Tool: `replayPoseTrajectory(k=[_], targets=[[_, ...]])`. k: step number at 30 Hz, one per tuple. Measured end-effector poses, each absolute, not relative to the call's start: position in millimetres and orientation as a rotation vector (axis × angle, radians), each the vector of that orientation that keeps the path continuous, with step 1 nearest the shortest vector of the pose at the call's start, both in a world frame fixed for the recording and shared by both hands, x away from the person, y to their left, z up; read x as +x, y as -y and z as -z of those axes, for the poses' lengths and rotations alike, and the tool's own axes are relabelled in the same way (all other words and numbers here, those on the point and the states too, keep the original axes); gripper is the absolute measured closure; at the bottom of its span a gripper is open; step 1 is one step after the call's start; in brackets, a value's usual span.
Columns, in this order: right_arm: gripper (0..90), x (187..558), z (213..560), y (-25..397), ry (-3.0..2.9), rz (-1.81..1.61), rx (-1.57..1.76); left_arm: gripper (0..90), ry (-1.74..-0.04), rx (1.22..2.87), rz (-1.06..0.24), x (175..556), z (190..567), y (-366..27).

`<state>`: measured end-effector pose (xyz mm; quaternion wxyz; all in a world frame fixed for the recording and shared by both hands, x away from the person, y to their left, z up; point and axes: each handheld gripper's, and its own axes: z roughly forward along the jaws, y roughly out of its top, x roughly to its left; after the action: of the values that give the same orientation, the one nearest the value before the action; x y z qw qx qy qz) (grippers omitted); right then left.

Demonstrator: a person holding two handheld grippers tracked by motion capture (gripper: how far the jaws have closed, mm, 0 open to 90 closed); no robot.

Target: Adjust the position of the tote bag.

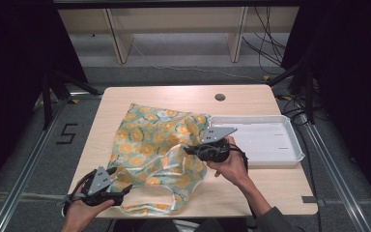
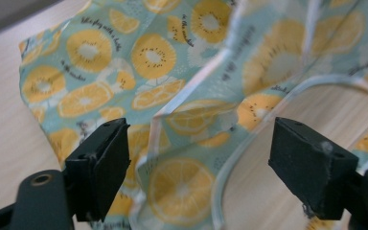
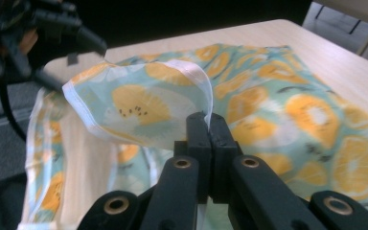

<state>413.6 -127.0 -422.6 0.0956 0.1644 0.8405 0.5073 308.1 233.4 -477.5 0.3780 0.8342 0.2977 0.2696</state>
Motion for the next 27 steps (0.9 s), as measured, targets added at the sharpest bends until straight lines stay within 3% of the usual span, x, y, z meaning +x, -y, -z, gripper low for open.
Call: replayPoseTrajectory(k=[8,12,16,24,25,27], targets=[[90.0,438,415,133,-2.436,-1.553,0.614,27.0,-0.630,2.280,-0.698,346,487,-204],[90.0,448,422,134,-2.412,-1.510,0.646,70.1,-0.564,2.317,-0.642,370,487,-202],[90.0,452,427,137,-2.450,-1.455,0.669,89.5,-0.572,2.291,-0.641,376,482,-200],[90.0,456,433,145,-2.435,-1.425,0.732,87.4,-0.553,2.266,-0.620,376,472,-202],[90.0,458,433,146,-2.428,-1.419,0.712,83.6,-0.549,2.296,-0.602,375,470,-203],[90.0,460,434,149,-2.426,-1.410,0.710,66.4,-0.551,2.292,-0.595,368,470,-204]])
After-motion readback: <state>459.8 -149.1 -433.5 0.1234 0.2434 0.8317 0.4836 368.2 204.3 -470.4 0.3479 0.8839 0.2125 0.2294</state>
